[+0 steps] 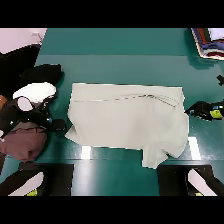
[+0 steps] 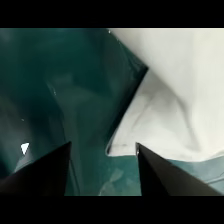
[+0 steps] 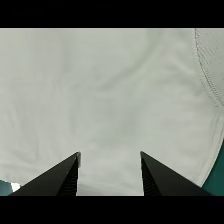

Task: Fold the shirts.

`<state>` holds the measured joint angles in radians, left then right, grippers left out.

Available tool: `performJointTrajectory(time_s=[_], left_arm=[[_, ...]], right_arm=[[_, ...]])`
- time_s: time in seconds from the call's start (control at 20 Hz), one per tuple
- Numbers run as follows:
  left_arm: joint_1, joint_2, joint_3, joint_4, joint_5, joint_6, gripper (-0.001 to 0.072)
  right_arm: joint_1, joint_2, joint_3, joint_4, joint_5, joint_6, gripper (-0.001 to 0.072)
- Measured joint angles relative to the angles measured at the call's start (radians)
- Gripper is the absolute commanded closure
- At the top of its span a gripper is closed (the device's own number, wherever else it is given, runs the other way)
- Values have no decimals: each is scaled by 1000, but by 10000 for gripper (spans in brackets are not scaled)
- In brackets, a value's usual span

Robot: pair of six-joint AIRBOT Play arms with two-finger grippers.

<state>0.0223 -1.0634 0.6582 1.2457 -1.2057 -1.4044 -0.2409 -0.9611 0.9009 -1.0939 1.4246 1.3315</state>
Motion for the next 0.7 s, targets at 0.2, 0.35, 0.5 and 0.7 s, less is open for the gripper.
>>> performJointTrajectory(time_s=[0.2,0.35,0.5,0.7], left_arm=[[-18,15,-66,-58,31,26,222],[-53,17,-95,-100,69,39,653],[-71,16,-106,-109,88,36,683],[-79,47,-85,-84,48,7,683]], right_arm=[[-8,17,-12,21,5,-6,285],[-10,22,-15,26,6,-8,285],[-11,23,-16,26,11,-9,285],[-19,29,-43,-85,71,16,283]])
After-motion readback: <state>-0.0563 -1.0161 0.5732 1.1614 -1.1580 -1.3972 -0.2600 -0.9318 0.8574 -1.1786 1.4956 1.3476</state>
